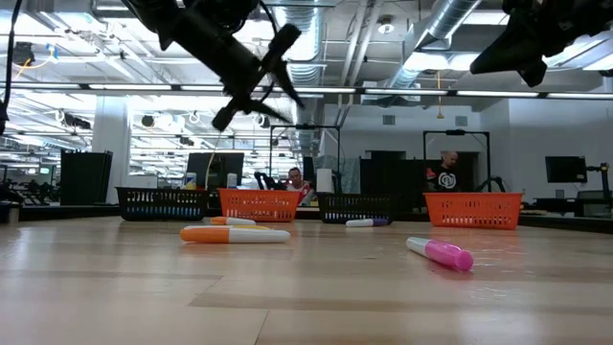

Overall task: Pick & Place Markers
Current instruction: Put the top orange small highlighter pen into the left orange bin

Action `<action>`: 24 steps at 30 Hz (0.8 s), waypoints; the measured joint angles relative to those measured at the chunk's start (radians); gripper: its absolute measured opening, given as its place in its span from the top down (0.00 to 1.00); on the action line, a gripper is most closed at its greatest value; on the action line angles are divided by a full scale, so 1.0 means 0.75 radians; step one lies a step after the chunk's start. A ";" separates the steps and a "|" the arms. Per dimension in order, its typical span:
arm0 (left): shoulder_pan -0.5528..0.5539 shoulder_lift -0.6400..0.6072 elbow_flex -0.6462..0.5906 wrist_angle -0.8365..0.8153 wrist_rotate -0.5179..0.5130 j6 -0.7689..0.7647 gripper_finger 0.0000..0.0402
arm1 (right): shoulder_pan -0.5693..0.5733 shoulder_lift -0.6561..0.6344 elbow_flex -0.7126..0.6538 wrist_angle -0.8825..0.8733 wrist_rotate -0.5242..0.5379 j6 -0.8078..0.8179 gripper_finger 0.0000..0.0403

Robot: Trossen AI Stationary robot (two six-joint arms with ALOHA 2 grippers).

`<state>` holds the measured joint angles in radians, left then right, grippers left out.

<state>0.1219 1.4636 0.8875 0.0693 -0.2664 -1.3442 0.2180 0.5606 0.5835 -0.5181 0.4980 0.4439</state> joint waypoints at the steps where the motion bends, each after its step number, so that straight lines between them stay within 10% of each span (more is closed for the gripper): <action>1: -0.007 0.003 0.001 -0.031 -0.040 -0.027 0.66 | 0.000 0.000 0.000 0.003 0.000 -0.011 0.98; 24: -0.037 0.050 0.003 -0.602 -0.156 -0.763 0.66 | -0.005 0.000 0.000 0.004 0.001 -0.018 0.98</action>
<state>0.0937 1.5013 0.8897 -0.3825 -0.3837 -1.9166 0.2146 0.5607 0.5835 -0.5151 0.4984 0.4303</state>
